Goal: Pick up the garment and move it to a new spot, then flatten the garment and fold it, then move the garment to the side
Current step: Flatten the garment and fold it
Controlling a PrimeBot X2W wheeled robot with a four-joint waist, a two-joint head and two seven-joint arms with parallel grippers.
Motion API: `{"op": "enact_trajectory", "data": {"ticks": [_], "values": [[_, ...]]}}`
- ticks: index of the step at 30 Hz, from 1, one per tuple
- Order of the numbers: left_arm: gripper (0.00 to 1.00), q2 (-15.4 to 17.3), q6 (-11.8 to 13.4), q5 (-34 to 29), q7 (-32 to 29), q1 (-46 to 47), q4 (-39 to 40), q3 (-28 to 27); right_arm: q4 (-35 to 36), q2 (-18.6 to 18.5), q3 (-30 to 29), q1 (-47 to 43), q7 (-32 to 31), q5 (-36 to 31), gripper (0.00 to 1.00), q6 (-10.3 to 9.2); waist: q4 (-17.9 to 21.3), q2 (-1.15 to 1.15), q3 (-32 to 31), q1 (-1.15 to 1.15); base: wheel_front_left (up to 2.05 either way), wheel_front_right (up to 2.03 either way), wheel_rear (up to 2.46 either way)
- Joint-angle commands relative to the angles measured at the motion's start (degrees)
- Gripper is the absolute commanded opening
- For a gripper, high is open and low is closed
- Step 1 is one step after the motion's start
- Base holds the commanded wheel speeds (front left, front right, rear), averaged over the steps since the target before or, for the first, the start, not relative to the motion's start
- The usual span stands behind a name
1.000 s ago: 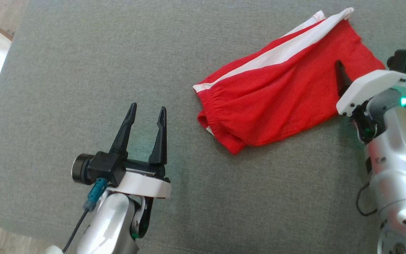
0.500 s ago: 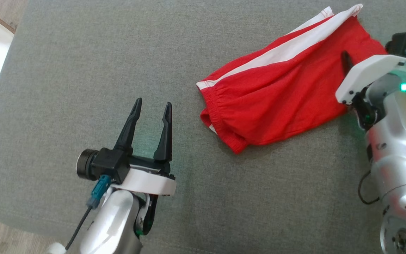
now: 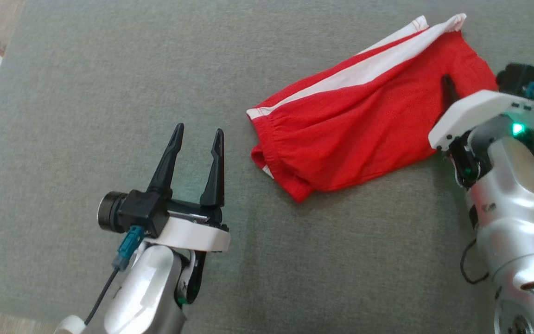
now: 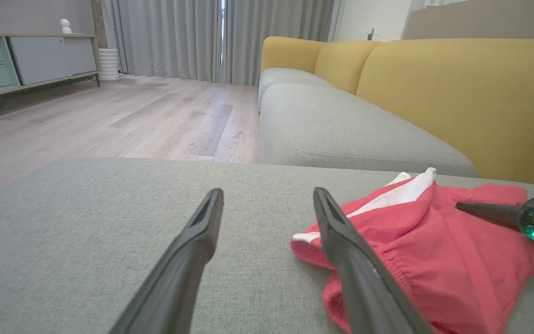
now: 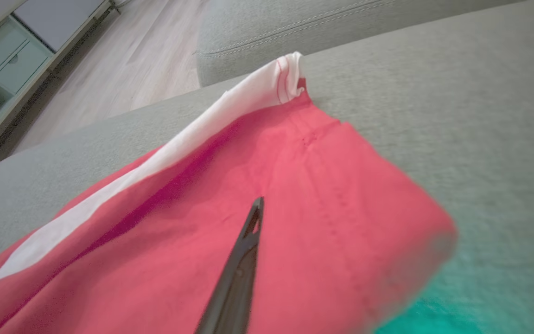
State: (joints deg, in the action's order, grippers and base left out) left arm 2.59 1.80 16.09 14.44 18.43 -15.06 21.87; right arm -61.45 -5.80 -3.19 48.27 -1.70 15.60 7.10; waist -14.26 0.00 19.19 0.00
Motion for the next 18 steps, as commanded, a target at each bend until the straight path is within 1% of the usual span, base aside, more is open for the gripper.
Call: {"op": "enact_trajectory", "data": {"ticks": [1,7,11,15,18], "values": [[1.0,0.3,0.1,-0.6,0.6,1.1,1.5,-2.3,1.4,0.9,0.9,-0.9,0.9,0.7,0.0,0.39,0.6,0.0,-0.5,0.0,0.0,0.0,0.0],[1.0,0.3,-0.3,-1.2,0.6,0.5,1.4,-3.0,3.3,0.1,-0.7,-4.4,4.6,3.8,0.0,0.39,2.9,0.0,-2.4,0.0,0.0,0.0,0.0],[1.0,0.3,-0.2,-1.6,0.6,-0.5,0.6,-3.7,5.4,0.3,-1.8,-8.2,6.1,5.6,0.0,0.39,4.8,0.0,-4.1,0.0,0.0,0.0,0.0],[1.0,0.3,-0.3,-1.8,0.6,-1.5,0.4,-4.2,8.4,0.7,-3.7,-12.5,7.4,7.0,0.0,0.39,6.7,0.0,-5.7,0.0,0.0,0.0,0.0],[1.0,0.3,-0.5,-2.0,0.6,-2.7,0.5,-4.7,12.1,1.5,-6.0,-16.8,8.5,7.1,0.0,0.39,8.4,0.0,-7.4,0.0,0.0,0.0,0.0]]}}
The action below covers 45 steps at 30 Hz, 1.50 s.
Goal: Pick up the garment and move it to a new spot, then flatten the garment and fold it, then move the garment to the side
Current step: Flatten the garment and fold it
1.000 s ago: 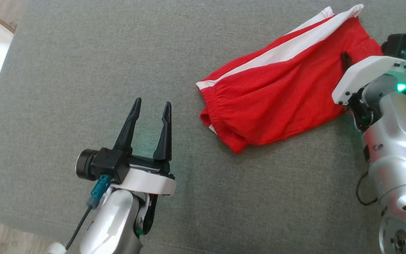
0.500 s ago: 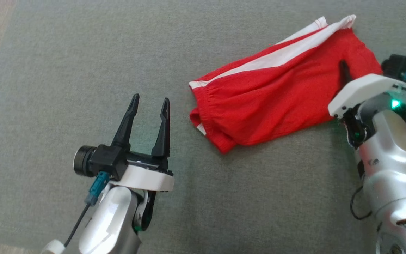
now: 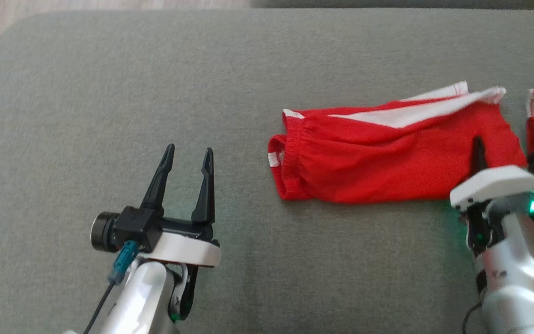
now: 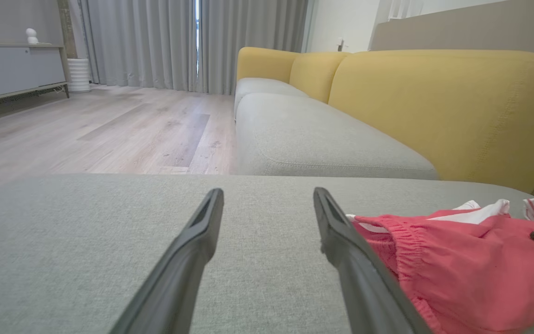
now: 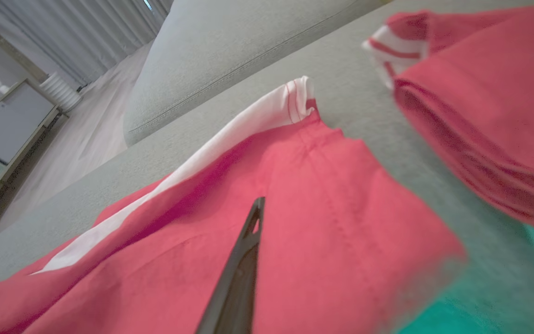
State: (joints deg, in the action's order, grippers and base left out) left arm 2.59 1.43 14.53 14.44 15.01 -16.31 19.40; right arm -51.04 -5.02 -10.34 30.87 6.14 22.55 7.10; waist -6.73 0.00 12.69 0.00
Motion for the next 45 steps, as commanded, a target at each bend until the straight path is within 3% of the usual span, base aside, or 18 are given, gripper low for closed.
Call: {"op": "enact_trajectory", "data": {"ticks": [1,9,25,32,45], "values": [[1.0,0.3,-0.2,-0.6,0.6,0.5,1.7,-2.3,2.7,0.9,0.6,-0.5,0.8,0.1,0.0,0.39,1.2,0.0,-1.3,0.0,0.0,0.0,0.0],[1.0,0.3,-0.7,-1.0,0.6,-1.0,1.7,-2.8,9.7,2.1,-3.1,-8.2,-0.3,0.6,0.0,0.39,2.4,0.0,-3.5,0.0,0.0,0.0,0.0],[1.0,0.3,-1.3,-1.6,0.6,-1.4,1.4,-3.0,12.1,2.1,0.4,-8.0,2.0,5.0,0.0,0.39,1.7,0.0,-3.2,0.0,0.0,0.0,0.0],[1.0,0.3,-1.2,-1.7,0.6,-1.4,1.0,-3.0,14.7,2.1,5.5,-6.9,3.2,7.5,0.0,0.39,1.1,0.0,-3.9,0.0,0.0,0.0,0.0],[1.0,0.3,-1.4,-1.7,0.6,-1.9,0.5,-3.1,23.2,2.1,21.9,-8.1,4.3,15.3,0.0,0.39,-0.1,0.0,-5.5,0.0,0.0,0.0,0.0]]}}
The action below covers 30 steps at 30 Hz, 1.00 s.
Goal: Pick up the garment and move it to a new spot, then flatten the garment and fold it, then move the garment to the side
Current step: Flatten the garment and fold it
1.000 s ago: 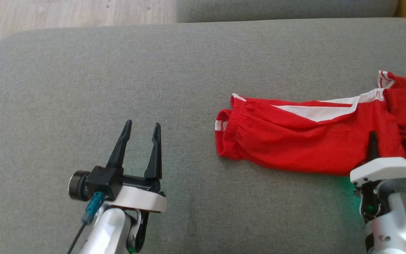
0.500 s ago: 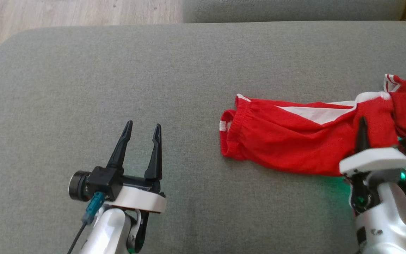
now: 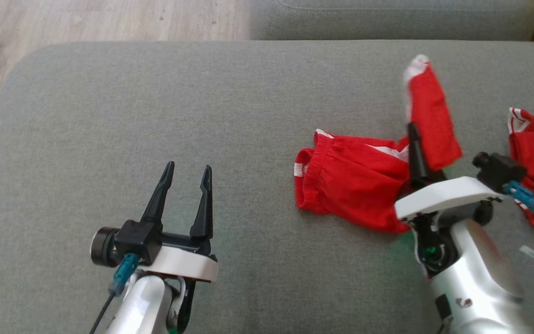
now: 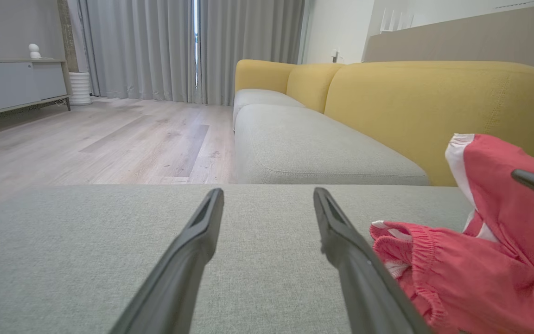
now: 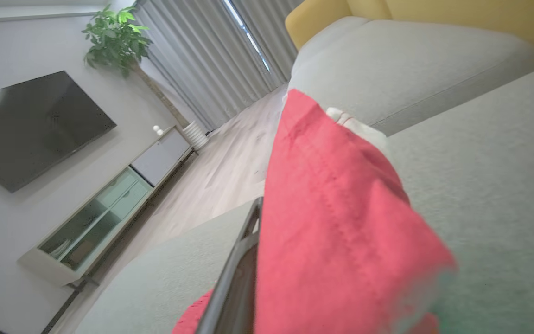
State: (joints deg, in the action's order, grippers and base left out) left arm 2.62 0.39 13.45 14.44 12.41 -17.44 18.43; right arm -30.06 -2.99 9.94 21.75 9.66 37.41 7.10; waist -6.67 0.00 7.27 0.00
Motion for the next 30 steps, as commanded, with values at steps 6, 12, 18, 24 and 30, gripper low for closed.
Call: {"op": "enact_trajectory", "data": {"ticks": [6,12,18,24,30], "values": [[1.0,0.3,-0.3,-0.5,0.6,0.4,1.5,-2.3,3.8,0.1,8.0,0.5,1.1,1.2,0.0,0.39,-1.3,0.0,-0.5,0.0,0.0,0.0,0.0],[1.0,0.3,-0.4,-0.6,0.6,0.2,1.4,-2.4,0.7,0.1,12.6,1.2,0.6,-0.8,0.0,0.39,-2.6,0.0,-0.6,0.0,0.0,0.0,0.0],[1.0,0.3,-0.4,-0.6,0.6,0.2,1.6,-2.5,-2.9,0.1,17.4,2.5,0.3,-2.1,0.14,0.39,-3.4,0.0,-0.3,0.0,0.0,0.0,0.0],[1.0,0.3,-0.5,-0.7,0.6,0.4,1.4,-2.4,-6.4,0.1,24.7,3.8,-0.1,-2.2,1.0,0.39,-4.1,0.0,-0.3,0.0,0.0,0.0,0.0],[1.0,0.3,-0.4,-0.7,0.6,0.1,1.3,-2.6,-8.8,0.1,31.0,4.7,-1.6,-0.3,1.0,0.39,-3.9,0.0,-0.8,0.0,0.0,0.0,0.0]]}}
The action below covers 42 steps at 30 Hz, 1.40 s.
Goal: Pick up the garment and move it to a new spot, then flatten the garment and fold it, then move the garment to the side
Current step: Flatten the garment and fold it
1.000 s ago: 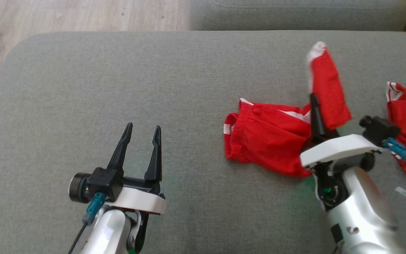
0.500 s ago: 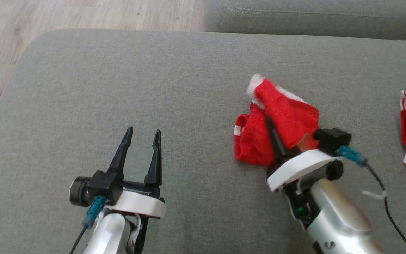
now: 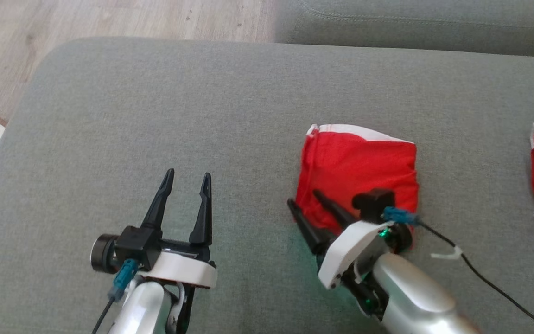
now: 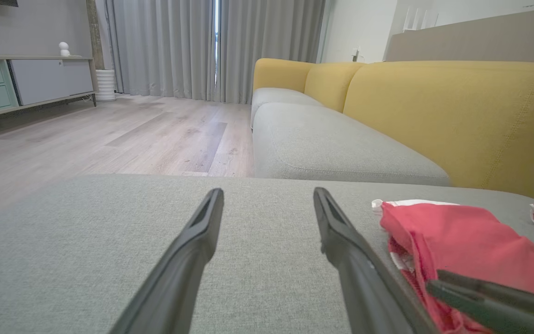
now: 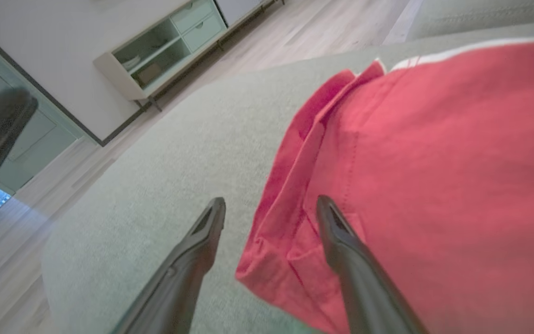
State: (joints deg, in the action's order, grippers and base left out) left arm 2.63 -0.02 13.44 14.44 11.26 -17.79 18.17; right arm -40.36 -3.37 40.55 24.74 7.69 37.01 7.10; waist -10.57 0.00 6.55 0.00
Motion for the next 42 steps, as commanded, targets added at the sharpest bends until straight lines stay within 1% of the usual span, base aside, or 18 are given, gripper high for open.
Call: {"op": "enact_trajectory", "data": {"ticks": [1,6,8,10,12,14,15,16,18,21,23,25,27,30,35,40,41,42], "values": [[1.0,0.2,0.0,-0.7,0.6,1.1,1.6,-2.4,1.1,0.5,1.2,1.8,-0.2,0.5,1.0,0.39,0.2,0.0,-0.1,0.0,0.0,0.0,0.0],[1.0,0.2,0.0,-0.7,0.6,0.8,1.7,-3.2,1.8,0.1,5.6,2.8,-0.8,1.3,1.0,0.39,1.7,0.0,-0.7,0.0,0.0,0.0,0.0],[1.0,0.2,0.0,-0.6,0.6,0.8,1.9,-3.5,2.8,-0.4,5.9,3.3,0.5,1.7,1.0,0.39,2.6,0.0,-0.8,0.0,0.0,0.0,0.0],[1.0,0.2,-0.2,-0.7,0.6,0.9,2.5,-3.7,3.4,-1.3,4.9,3.9,2.7,1.0,1.0,0.39,3.4,0.0,-1.0,0.0,0.0,0.0,0.0],[1.0,0.6,-0.2,-2.3,0.6,1.0,3.4,-3.3,3.9,-2.4,2.5,4.4,4.8,-0.7,1.0,0.39,4.4,0.0,-1.1,0.0,0.0,0.0,0.0],[1.0,0.6,-0.1,-3.0,0.6,0.9,4.5,-3.3,3.9,-4.2,-0.9,5.0,6.3,-5.7,1.0,0.39,5.4,0.0,-1.2,0.0,0.0,0.0,0.0],[1.0,0.6,0.2,-3.0,0.6,0.6,5.8,-3.7,4.3,-4.9,-6.6,4.5,7.0,-10.0,1.0,0.39,6.5,0.0,-1.2,0.0,0.0,0.0,0.0],[1.0,0.5,0.4,-3.0,0.6,0.5,6.5,-4.0,5.1,-5.0,-9.5,3.9,7.1,-12.4,1.0,0.39,7.0,0.0,-1.2,0.0,0.0,0.0,0.0],[1.0,0.5,0.6,-3.1,0.6,0.3,7.8,-4.5,7.8,-4.8,-15.3,2.0,7.2,-17.1,1.0,0.39,8.1,0.0,-1.1,0.0,0.0,0.0,0.0],[1.0,0.4,0.5,-3.5,0.6,0.0,9.2,-4.8,13.7,-3.6,-23.5,-2.6,7.3,-22.9,1.0,0.39,9.2,0.0,-1.1,0.0,0.0,0.0,0.0],[1.0,0.4,0.3,-3.9,0.6,-0.2,9.8,-4.6,17.9,-2.9,-27.6,-6.1,7.3,-26.3,1.0,0.39,9.8,0.0,-1.1,0.0,0.0,0.0,0.0],[1.0,0.3,0.4,-4.2,0.6,-0.6,10.2,-4.8,21.7,-1.7,-31.3,-9.5,7.3,-27.8,1.0,0.39,10.4,0.0,-0.9,0.0,0.0,0.0,0.0],[1.0,0.3,0.4,-4.3,0.6,-1.0,10.5,-5.1,24.8,-0.8,-33.6,-12.2,7.3,-28.9,1.0,0.39,10.7,0.0,-0.7,0.0,0.0,0.0,0.0],[1.0,0.3,0.5,-4.4,0.6,-1.5,10.5,-5.4,27.6,0.0,-35.4,-15.2,7.3,-29.7,1.0,0.39,10.9,0.0,-0.5,0.0,0.0,0.0,0.0],[1.0,0.3,0.5,-4.0,0.6,-1.7,10.5,-5.0,28.9,0.4,-35.8,-16.6,7.3,-30.3,1.0,0.39,10.6,0.0,-0.2,0.0,0.0,0.0,0.0],[1.0,0.3,0.6,-3.6,0.6,-0.8,10.5,-3.7,29.6,0.5,-35.6,-15.4,7.3,-30.0,1.0,0.39,9.0,0.0,1.1,0.0,0.0,0.0,0.0],[1.0,0.3,0.7,-3.5,0.6,-0.5,10.6,-3.5,29.5,0.5,-35.4,-14.9,7.3,-30.0,0.71,0.39,8.5,0.0,1.4,0.0,0.0,0.0,0.0],[1.0,0.3,0.7,-3.4,0.6,-0.3,10.6,-3.3,29.3,0.5,-35.1,-14.2,7.1,-29.9,0.15,0.39,8.0,0.0,1.8,0.0,0.0,0.0,0.0]]}}
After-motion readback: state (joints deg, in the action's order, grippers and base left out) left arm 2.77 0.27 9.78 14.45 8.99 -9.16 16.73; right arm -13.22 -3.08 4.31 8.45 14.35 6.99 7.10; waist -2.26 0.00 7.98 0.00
